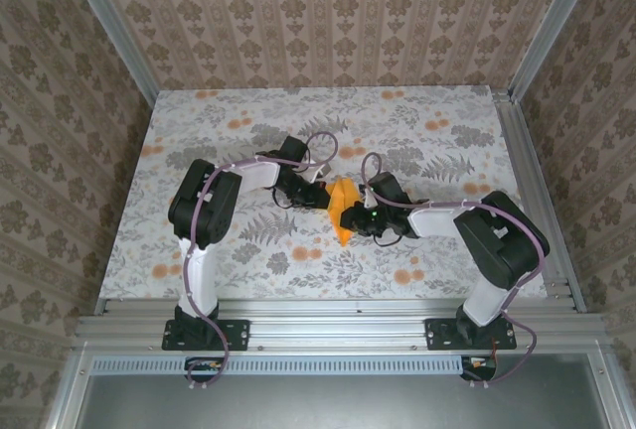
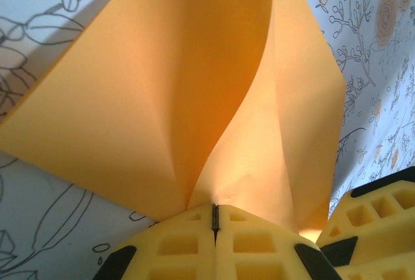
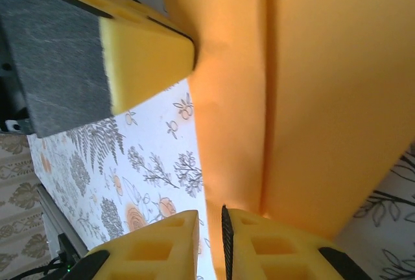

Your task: Fold a paper plane with a square sheet of paper (pick it up from the middle)

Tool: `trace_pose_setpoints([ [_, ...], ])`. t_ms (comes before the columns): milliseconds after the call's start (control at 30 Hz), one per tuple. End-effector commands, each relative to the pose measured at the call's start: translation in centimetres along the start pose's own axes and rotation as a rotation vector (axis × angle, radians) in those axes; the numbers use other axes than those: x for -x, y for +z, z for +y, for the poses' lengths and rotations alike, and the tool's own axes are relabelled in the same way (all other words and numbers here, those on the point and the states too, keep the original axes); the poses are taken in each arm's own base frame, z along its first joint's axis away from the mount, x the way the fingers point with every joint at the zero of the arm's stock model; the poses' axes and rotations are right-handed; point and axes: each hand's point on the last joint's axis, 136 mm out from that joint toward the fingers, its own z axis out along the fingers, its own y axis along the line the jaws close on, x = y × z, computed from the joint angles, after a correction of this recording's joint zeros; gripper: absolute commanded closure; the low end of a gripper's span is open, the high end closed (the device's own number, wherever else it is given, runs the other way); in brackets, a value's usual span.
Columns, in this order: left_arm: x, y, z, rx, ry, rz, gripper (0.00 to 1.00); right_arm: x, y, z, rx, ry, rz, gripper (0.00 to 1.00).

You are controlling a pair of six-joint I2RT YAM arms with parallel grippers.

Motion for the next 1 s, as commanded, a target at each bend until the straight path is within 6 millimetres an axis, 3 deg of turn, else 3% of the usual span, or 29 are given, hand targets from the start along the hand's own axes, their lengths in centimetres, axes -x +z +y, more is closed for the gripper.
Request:
trace_pose_setpoints([
  [0,-2.7,2.1,3.8,0.115,-0.048,0.090,1.00,0.0,0.1,0.6,0.050,0.024,-0.001,0.79],
  [967,-3.2,2.5,4.2,0.114,-0.057,0.102,1.00,-1.4,2.6,0.7,0.089,0.044,0.069,0.80],
])
